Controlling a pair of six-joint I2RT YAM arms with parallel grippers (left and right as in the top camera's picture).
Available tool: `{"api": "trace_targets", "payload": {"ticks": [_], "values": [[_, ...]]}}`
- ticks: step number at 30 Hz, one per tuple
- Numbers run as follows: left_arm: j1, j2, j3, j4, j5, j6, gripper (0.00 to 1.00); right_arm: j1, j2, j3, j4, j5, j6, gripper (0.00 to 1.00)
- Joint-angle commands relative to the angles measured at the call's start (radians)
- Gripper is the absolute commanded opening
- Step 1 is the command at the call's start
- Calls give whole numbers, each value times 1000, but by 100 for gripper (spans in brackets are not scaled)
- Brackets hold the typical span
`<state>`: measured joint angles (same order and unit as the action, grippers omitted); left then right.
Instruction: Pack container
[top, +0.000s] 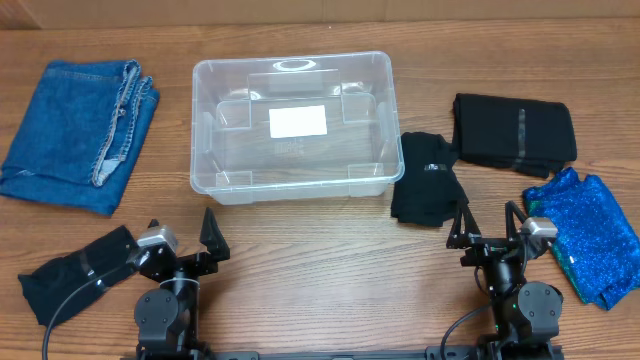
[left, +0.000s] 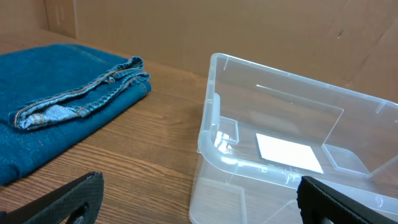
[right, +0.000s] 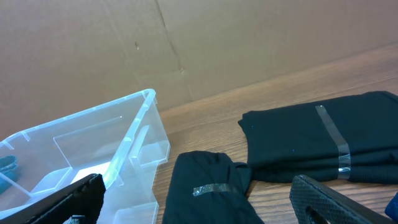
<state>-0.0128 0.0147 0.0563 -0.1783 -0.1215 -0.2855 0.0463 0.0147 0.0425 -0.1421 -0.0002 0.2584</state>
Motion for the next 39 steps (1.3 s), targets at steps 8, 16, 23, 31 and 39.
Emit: {"api": "trace_targets", "payload": {"ticks": [8, 16, 23, 31, 39], "values": [[6, -10, -5, 6, -16, 12, 100, -3, -12, -9, 6, -2, 3, 100], [6, -10, -5, 6, -16, 12, 100, -3, -12, -9, 6, -2, 3, 100], [6, -10, -5, 6, -16, 12, 100, -3, -12, -9, 6, -2, 3, 100], [6, -10, -5, 6, -16, 12, 100, -2, -3, -6, 17, -48, 14, 100], [6, -10, -5, 6, -16, 12, 100, -3, 126, 226, -131, -47, 162, 100]]}}
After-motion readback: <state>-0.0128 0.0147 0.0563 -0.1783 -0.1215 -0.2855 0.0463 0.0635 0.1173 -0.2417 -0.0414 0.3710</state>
